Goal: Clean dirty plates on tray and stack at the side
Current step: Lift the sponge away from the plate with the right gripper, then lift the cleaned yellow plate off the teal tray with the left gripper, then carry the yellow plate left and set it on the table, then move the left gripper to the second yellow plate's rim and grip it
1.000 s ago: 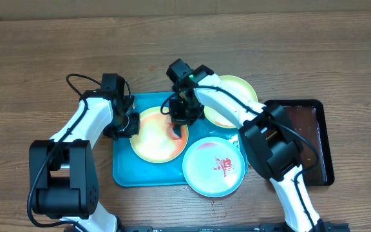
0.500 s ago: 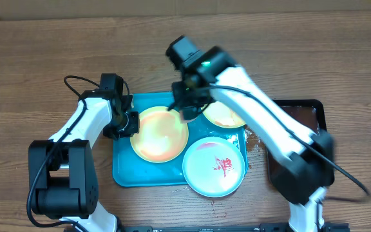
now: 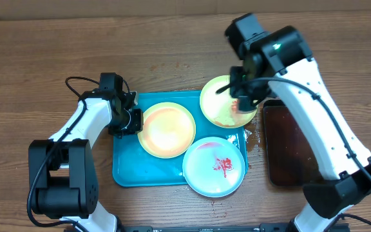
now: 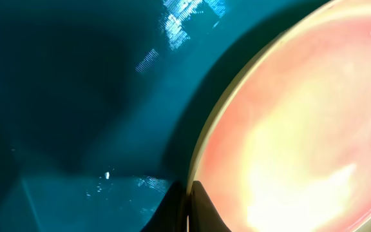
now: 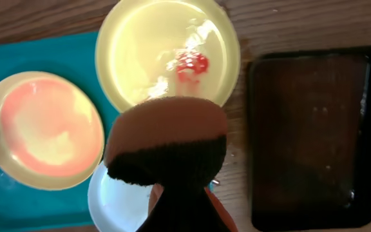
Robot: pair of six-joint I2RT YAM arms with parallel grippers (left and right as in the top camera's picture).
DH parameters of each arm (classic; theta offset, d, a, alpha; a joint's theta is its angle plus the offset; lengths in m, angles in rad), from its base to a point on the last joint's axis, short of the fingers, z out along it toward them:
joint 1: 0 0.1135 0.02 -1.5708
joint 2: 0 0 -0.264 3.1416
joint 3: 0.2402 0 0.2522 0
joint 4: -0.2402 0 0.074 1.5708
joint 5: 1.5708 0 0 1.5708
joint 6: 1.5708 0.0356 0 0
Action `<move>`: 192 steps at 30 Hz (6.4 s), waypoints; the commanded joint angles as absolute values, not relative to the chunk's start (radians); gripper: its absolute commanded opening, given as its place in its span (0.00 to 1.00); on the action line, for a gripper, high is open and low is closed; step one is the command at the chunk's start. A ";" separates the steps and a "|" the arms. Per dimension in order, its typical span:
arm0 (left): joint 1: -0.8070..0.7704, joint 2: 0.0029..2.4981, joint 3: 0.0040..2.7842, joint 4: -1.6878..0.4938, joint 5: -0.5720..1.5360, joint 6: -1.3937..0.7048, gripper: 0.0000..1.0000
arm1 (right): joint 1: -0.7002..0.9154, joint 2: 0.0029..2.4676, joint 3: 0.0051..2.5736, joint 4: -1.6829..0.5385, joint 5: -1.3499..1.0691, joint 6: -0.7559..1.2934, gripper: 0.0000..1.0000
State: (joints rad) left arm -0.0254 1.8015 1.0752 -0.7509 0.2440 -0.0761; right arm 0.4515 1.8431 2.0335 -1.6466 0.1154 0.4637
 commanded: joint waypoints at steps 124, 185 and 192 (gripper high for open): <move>0.596 1.553 1.266 -0.909 0.158 -0.369 0.04 | 0.120 1.837 1.638 -1.474 0.080 0.437 0.04; -0.266 1.802 1.176 -0.267 0.707 -0.198 0.70 | 0.120 1.837 1.638 -1.493 0.073 0.391 0.04; -0.284 1.803 1.178 -0.340 0.592 -0.480 0.72 | 0.120 1.837 1.638 -1.491 0.073 0.392 0.04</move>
State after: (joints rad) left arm -0.2733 1.7943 1.1675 -0.3065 0.6636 -0.2962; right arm 0.1234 1.8431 1.6375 -1.4933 0.0746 0.3920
